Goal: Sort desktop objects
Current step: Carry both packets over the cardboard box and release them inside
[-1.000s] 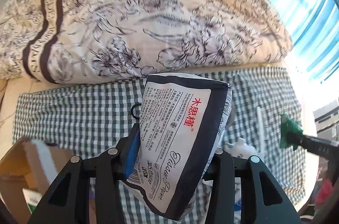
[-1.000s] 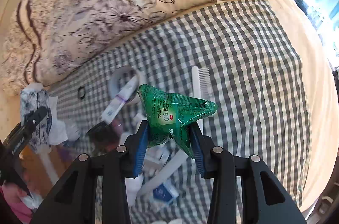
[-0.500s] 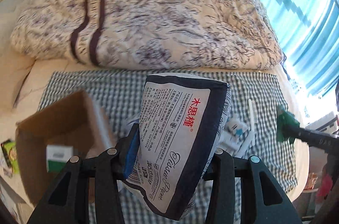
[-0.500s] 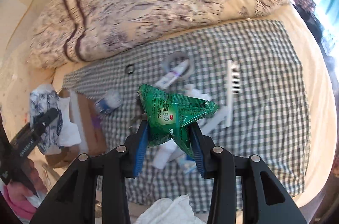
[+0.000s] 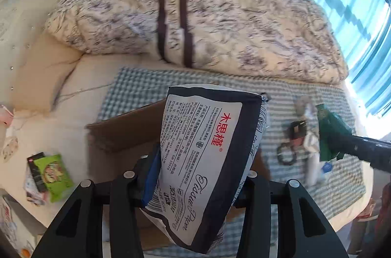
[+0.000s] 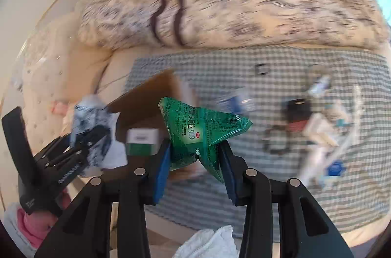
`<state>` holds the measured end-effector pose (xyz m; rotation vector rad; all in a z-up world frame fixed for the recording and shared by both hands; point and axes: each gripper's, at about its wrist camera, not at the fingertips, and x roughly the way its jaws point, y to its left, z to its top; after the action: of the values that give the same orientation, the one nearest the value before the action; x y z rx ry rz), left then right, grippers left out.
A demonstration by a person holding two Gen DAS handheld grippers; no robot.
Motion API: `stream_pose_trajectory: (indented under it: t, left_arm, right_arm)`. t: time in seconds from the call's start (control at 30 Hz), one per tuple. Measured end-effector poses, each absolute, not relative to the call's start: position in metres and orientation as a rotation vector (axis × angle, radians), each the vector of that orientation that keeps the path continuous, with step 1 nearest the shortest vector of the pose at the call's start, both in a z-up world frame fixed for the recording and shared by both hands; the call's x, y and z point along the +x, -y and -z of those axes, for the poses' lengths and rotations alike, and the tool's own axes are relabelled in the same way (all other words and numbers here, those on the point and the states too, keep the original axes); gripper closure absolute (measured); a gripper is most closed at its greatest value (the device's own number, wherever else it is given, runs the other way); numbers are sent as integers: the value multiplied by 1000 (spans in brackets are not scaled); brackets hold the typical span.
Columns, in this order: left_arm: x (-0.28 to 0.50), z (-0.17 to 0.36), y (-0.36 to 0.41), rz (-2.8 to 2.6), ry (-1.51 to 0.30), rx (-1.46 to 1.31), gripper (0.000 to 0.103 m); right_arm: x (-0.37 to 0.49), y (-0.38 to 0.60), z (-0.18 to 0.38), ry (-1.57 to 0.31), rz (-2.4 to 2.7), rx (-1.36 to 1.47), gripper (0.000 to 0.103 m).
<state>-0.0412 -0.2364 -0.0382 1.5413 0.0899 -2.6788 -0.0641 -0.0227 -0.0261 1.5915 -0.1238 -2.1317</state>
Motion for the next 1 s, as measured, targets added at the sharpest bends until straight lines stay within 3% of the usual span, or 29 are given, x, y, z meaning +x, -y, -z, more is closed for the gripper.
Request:
stream_pose_trajectory:
  t: [0.17,0.27,0.3,0.33,0.37,0.4,0.8,1.0]
  left_arm:
    - [-34,64,280,2634,-114,1612,56]
    - [-32,76,289,2628,-129,1664,47]
    - [-31,80,291,2634,-130,1683,38]
    - [-31,83,292,2640,-135,1699,29]
    - [-31,85,294,2629,-125,1709,10]
    - [-32,88,294,2600,-100,1717,0]
    - [-59,82,281,2614,-4,1781,0]
    - [-86,61,231,2740,56,1759,0]
  right_arm:
    - [-48,82,51,74,2052,1647,64]
    - [-48,97,58,66,2052,1665,59]
    - [-49,99,61,74,2048,1670,53]
    - [-51,103,65,79,2040,1681,36]
    - [-53,106,67,71,2047,1691,31]
    - [-54,108,69,56,2067,1702,31]
    - [-65,78,67,155,2136,1766,31]
    - [-61,21,41,234,2254,1760,31]
